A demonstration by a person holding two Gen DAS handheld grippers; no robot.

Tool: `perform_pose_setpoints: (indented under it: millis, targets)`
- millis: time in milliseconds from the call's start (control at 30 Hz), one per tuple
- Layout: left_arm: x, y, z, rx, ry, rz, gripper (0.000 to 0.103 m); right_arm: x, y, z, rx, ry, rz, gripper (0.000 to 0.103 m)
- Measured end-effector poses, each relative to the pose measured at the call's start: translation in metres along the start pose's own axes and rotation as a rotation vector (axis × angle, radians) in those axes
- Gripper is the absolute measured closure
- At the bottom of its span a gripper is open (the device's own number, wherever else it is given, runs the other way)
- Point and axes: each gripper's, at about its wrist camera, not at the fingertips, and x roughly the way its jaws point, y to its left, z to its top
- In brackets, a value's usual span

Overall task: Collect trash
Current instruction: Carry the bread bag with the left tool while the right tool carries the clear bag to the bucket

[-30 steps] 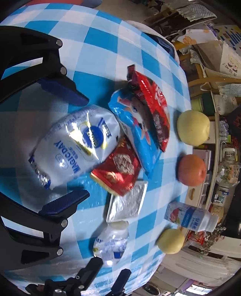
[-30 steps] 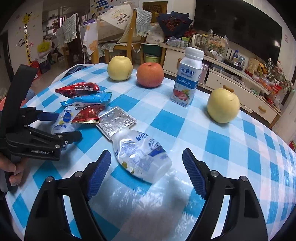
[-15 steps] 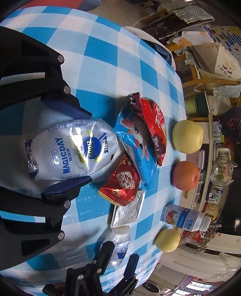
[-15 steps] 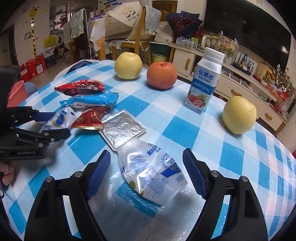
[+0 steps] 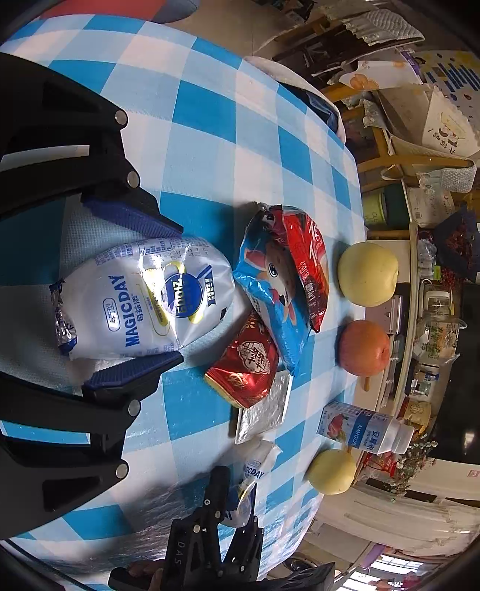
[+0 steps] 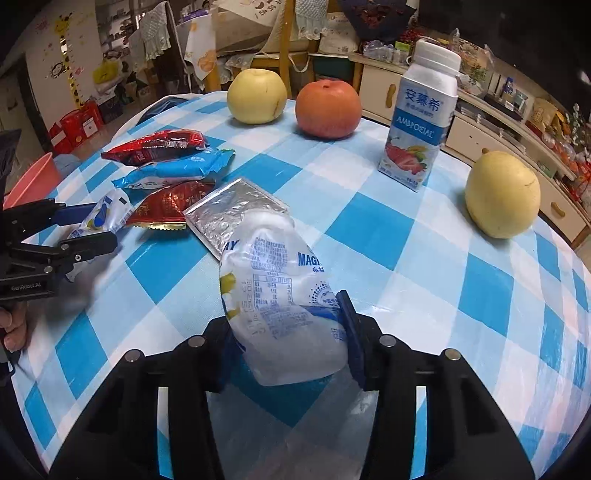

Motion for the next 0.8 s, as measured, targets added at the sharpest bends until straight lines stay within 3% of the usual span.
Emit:
perform_pose_setpoints:
  millis: [367,800]
  targets:
    - [-0.030,0.011,0.003,-0.007,-0.050,0.004,0.040,-0.035,0.013,-0.004,0.041,-0.084,-0.004,0.054]
    - [-0.093,0.036,0.009,-0.023,-0.149,0.036,0.040,-0.087,0.059,0.027,0.007,-0.185,0.011,0.054]
